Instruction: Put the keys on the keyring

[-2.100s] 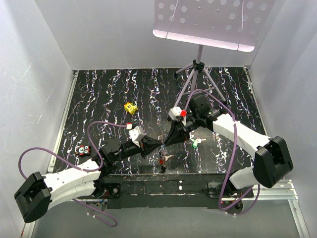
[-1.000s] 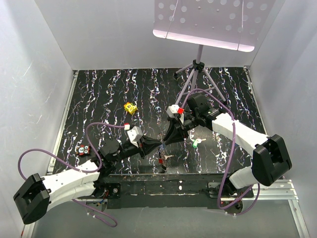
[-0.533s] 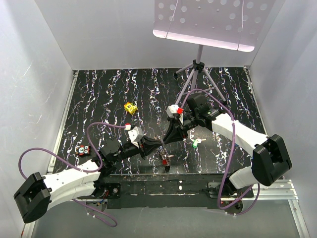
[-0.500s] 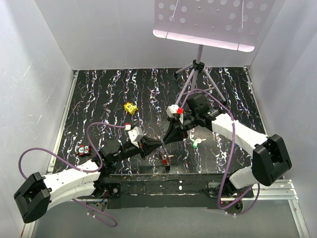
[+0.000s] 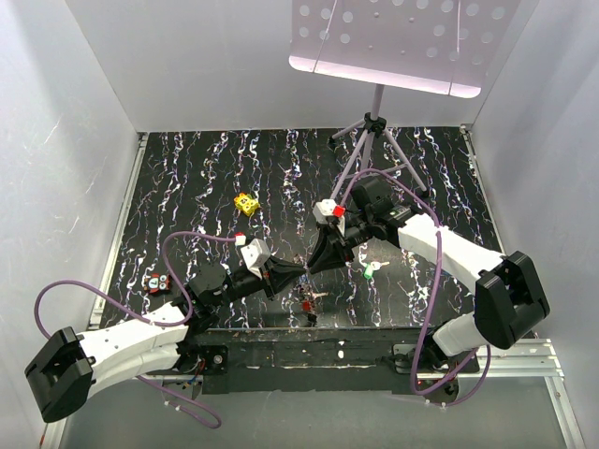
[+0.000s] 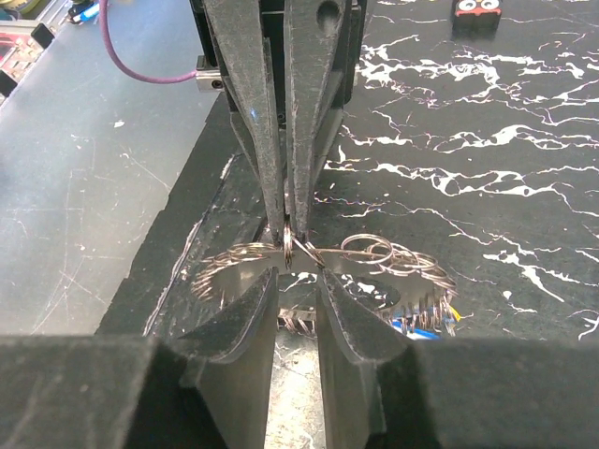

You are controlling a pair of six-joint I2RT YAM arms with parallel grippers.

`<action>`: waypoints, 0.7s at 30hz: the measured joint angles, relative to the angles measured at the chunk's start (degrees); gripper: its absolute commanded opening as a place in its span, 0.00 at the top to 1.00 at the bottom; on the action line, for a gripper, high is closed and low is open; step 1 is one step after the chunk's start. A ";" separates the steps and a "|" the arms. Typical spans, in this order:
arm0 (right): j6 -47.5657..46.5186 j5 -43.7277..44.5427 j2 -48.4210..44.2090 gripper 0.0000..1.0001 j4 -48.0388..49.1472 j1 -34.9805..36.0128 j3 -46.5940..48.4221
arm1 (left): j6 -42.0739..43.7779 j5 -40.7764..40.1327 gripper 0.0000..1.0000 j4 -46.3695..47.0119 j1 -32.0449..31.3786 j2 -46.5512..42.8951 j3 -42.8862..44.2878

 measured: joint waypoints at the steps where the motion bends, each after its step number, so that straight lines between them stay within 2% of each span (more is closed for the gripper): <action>1: -0.02 0.00 0.09 0.69 -0.07 0.02 0.00 | 0.00 -0.04 1.00 0.00 0.00 0.00 0.00; 8: 0.96 0.83 0.28 0.64 0.20 0.63 0.00 | -0.02 -0.76 1.00 0.04 0.00 0.00 0.00; 16: 5.29 1.88 0.35 0.65 2.91 1.09 0.00 | 0.00 -1.33 1.00 0.09 0.00 0.00 0.00; 19: 6.67 1.97 0.35 0.74 3.96 1.14 0.00 | -0.04 -1.33 1.00 0.24 0.00 0.00 0.00; 21: 7.28 2.23 0.37 0.86 4.55 1.14 -0.02 | -0.07 -1.22 1.00 0.44 -0.02 0.00 0.00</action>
